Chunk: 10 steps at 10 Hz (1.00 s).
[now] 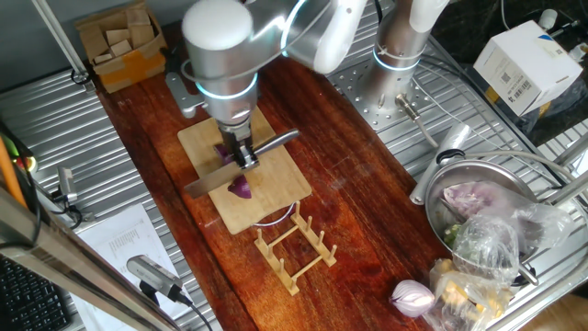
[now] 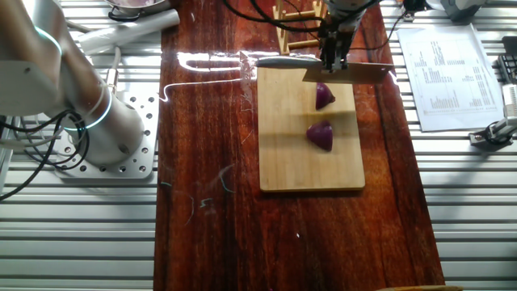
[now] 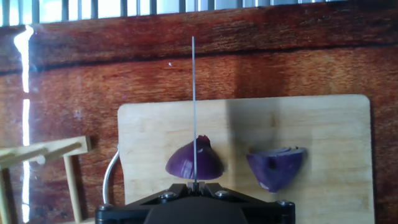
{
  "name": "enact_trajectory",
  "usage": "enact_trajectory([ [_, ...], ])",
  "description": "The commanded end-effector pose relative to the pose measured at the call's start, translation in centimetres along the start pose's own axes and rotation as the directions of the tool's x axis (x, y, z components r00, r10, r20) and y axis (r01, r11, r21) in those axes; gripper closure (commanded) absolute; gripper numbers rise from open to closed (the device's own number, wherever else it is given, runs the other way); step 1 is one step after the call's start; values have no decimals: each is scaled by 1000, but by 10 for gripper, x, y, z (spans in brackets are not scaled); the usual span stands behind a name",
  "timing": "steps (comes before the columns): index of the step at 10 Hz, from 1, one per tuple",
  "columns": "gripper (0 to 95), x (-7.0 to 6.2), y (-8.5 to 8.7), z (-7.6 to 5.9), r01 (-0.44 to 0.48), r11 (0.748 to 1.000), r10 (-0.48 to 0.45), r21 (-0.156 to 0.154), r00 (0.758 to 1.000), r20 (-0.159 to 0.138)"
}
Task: Chop the onions
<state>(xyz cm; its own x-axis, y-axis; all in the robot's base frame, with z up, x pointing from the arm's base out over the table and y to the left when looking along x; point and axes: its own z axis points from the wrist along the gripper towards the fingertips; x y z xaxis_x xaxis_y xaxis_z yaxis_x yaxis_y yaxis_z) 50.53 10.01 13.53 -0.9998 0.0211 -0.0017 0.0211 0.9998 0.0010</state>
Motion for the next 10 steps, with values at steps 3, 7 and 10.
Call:
enact_trajectory([
  [3,950,2,-10,-4,-47,999,47,-8,999,25],
  [7,950,-4,-8,-3,-47,999,47,-22,999,23],
  [10,950,-4,-7,-5,-32,999,33,-33,999,26],
])
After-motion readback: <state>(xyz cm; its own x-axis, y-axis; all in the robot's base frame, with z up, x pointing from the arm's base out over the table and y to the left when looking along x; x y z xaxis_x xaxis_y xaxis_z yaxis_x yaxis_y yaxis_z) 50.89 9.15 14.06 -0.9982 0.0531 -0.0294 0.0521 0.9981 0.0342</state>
